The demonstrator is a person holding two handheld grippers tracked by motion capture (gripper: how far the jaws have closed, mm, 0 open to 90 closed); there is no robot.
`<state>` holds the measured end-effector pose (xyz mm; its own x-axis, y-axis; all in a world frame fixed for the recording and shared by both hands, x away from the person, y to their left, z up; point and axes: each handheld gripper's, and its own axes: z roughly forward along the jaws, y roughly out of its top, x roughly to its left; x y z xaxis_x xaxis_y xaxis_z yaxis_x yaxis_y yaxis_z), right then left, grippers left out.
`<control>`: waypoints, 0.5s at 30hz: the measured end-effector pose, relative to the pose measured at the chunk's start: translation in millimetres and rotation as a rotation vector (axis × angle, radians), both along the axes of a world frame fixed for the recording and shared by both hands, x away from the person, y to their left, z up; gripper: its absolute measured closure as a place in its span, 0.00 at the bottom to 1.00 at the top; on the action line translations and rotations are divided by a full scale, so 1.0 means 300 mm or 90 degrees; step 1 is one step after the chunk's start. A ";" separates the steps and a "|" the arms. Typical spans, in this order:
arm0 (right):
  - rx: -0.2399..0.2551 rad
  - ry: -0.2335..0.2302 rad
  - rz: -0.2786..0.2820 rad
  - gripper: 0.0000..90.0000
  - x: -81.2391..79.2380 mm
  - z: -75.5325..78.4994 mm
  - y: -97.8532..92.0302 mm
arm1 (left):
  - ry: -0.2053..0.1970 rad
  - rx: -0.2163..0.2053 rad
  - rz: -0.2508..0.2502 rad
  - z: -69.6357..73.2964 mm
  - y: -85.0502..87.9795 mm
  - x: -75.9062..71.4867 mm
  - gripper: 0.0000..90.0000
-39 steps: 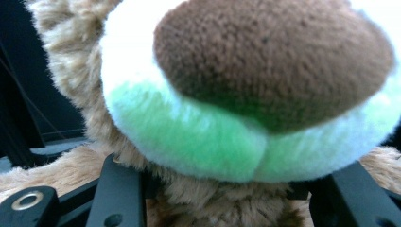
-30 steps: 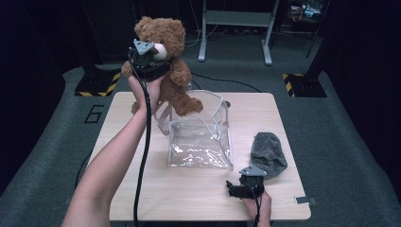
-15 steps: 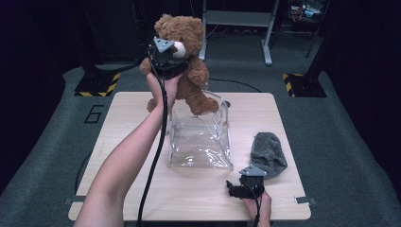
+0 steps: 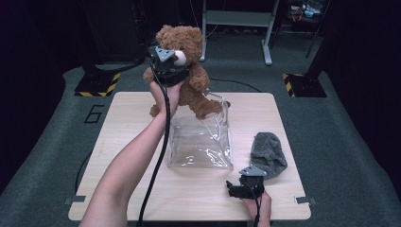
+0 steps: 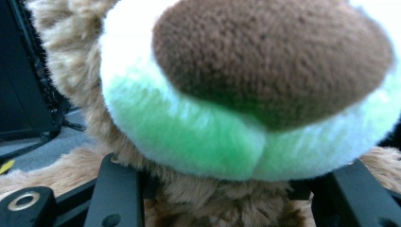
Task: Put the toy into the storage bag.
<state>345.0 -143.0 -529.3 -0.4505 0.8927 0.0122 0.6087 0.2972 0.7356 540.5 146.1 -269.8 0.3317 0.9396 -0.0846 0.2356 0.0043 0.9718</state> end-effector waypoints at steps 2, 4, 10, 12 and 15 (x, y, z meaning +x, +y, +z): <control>0.000 0.000 0.001 0.12 0.000 0.000 0.000 | -0.005 0.002 -0.004 -0.008 0.001 -0.008 0.52; -0.001 0.000 0.000 0.12 0.000 0.000 0.000 | -0.005 0.005 -0.010 -0.017 0.001 -0.023 0.52; -0.003 -0.002 -0.006 0.12 0.000 -0.001 0.002 | 0.016 0.009 -0.033 -0.055 0.001 -0.052 0.51; -0.003 -0.002 -0.006 0.12 0.001 -0.001 0.002 | 0.032 0.007 -0.041 -0.077 0.000 -0.056 0.51; -0.006 -0.001 0.003 0.12 0.000 0.000 -0.001 | 0.046 0.011 -0.049 -0.113 -0.004 -0.059 0.51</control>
